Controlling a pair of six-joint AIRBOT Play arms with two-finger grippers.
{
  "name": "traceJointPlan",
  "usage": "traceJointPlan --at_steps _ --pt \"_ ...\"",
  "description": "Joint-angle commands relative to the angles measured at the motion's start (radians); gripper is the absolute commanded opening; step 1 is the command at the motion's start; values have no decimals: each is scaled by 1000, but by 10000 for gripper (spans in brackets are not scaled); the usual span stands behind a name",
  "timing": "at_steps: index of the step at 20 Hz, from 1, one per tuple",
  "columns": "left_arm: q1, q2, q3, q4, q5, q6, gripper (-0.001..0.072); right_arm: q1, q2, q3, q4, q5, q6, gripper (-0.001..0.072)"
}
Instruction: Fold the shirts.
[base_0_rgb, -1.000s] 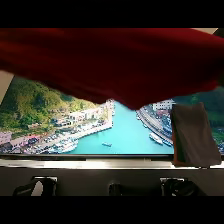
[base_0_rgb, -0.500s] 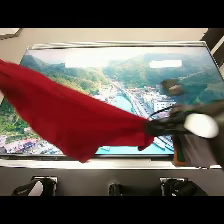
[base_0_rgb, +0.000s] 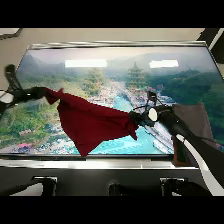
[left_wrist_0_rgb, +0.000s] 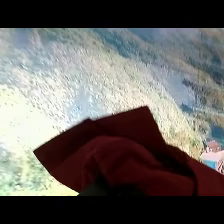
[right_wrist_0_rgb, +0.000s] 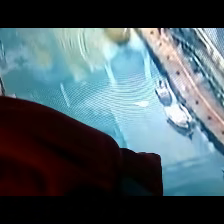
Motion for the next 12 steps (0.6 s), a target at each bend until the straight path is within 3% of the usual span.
traceJointPlan --at_steps 1,2,3,5,6,9,12 --pt "-60 -82 -5 -1 -41 -17 168 -70 -44 4 98 -153 42 139" --pt "-64 -77 4 0 -70 -17 458 -92 -35 22 100 -126 0 355" --pt "-56 -72 26 1 -119 -17 671 -119 -20 51 99 -73 -48 482" --pt "-11 -60 100 1 -291 -18 679 -201 24 137 97 92 -206 591" --pt "19 -54 132 1 -389 -25 680 -261 50 185 96 188 -288 607" --pt "113 -18 107 -1 -626 -55 679 -462 94 261 97 417 -426 602" --pt "127 55 -115 -36 -654 -50 663 -582 94 228 103 604 -483 599"
